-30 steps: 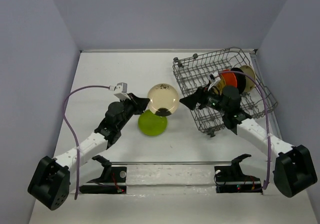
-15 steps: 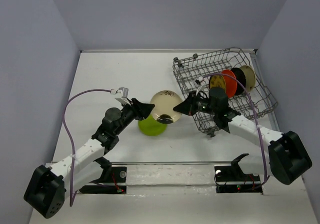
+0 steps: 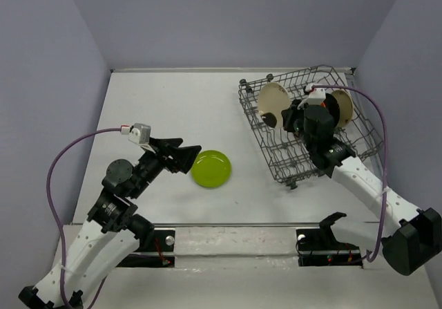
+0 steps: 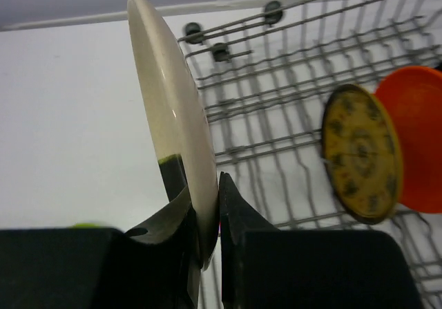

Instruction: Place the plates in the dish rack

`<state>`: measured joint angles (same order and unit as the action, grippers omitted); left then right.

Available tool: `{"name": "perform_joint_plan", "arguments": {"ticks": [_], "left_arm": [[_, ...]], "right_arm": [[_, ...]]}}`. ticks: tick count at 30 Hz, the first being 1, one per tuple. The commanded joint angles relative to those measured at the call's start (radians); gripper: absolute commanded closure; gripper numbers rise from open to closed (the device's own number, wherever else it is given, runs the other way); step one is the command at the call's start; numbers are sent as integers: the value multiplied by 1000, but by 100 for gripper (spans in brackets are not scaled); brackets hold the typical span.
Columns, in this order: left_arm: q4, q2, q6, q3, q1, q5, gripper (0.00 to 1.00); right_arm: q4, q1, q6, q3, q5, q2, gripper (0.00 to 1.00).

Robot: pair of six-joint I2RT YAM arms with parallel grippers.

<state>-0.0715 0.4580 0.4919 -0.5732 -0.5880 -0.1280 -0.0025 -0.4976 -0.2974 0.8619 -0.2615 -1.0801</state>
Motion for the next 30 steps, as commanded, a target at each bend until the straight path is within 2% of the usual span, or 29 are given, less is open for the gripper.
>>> {"name": "perform_joint_plan", "arguments": {"ticks": [1, 4, 16, 30], "left_arm": [[228, -21, -156, -48, -6, 23, 1], [199, -44, -182, -28, -7, -21, 1], [179, -110, -182, -8, -4, -62, 1], [173, -87, -179, -5, 13, -84, 1]], "right_arm": [[-57, 56, 124, 49, -277, -50, 93], [-57, 56, 159, 65, -381, -116, 93], [-59, 67, 162, 98, -453, -296, 93], [28, 67, 265, 97, -363, -419, 93]]}}
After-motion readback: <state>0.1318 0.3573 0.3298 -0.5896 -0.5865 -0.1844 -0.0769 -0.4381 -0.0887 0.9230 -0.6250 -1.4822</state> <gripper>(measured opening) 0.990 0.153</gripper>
